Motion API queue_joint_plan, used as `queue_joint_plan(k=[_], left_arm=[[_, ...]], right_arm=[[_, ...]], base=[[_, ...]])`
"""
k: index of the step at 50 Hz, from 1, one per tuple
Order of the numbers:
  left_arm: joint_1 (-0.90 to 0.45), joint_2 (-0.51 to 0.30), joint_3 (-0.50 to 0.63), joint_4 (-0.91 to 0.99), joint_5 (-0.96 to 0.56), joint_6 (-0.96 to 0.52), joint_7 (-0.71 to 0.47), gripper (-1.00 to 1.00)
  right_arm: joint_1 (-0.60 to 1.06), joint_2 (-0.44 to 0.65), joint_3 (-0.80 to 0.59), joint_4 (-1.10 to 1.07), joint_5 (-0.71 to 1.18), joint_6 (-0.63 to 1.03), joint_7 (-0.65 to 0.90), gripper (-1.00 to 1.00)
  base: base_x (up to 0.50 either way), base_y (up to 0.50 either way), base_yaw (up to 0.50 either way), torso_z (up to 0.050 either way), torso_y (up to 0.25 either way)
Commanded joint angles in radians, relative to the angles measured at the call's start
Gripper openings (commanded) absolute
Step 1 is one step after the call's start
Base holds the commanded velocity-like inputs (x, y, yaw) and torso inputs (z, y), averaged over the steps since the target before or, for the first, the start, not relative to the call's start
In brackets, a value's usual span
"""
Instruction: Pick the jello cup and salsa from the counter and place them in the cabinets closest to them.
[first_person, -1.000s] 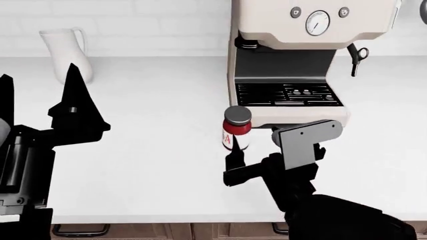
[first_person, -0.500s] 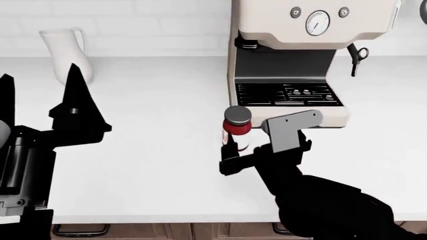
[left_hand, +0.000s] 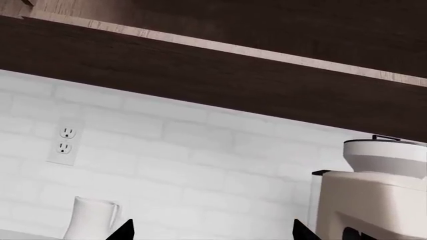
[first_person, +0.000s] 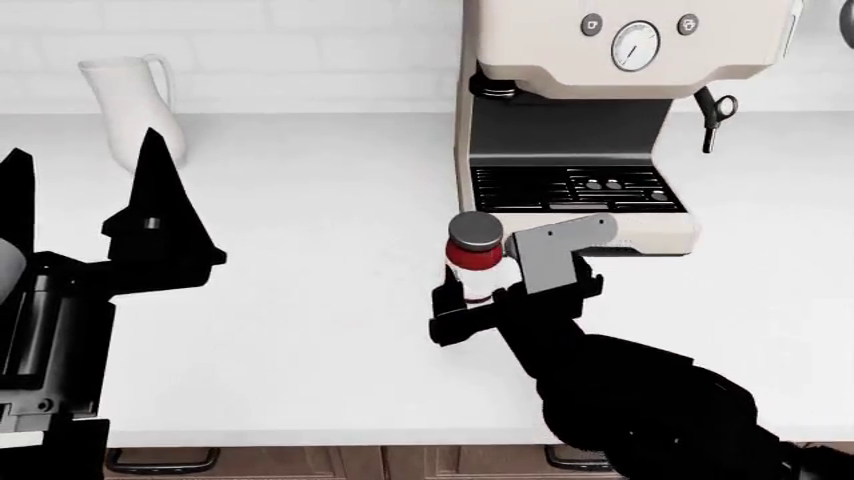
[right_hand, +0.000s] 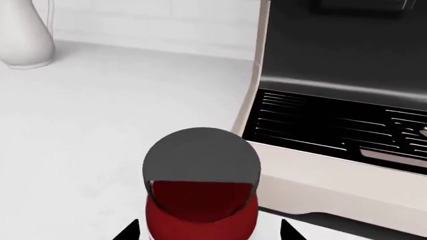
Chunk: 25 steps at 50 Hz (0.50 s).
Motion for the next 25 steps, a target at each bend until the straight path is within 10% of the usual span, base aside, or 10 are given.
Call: queue_joint_plan(k=[1, 20, 21, 25], left_arm=[[-0.001, -0.003, 0.004, -0.004, -0.003, 0.004, -0.003, 1.0], [0.002, -0.009, 0.013, -0.007, 0.001, 0.013, -0.006, 1.0], [0.002, -0.009, 0.014, -0.007, 0.001, 0.014, -0.006, 1.0], [0.002, -0.01, 0.016, -0.009, 0.003, 0.016, -0.006, 1.0]], right_arm=[[0.023, -0.038, -0.006, 0.075, 0.004, 0.015, -0.041, 1.0], [0.026, -0.078, -0.013, 0.164, 0.001, 0.016, -0.088, 1.0], [0.026, -0.079, -0.015, 0.166, 0.0, 0.018, -0.089, -1.0], [0.029, -0.083, -0.018, 0.171, -0.001, 0.024, -0.09, -1.0]], base=[[0.0, 0.0, 0.0, 0.0, 0.0], [0.0, 0.0, 0.0, 0.0, 0.0], [0.0, 0.0, 0.0, 0.0, 0.0], [0.0, 0.0, 0.0, 0.0, 0.0]])
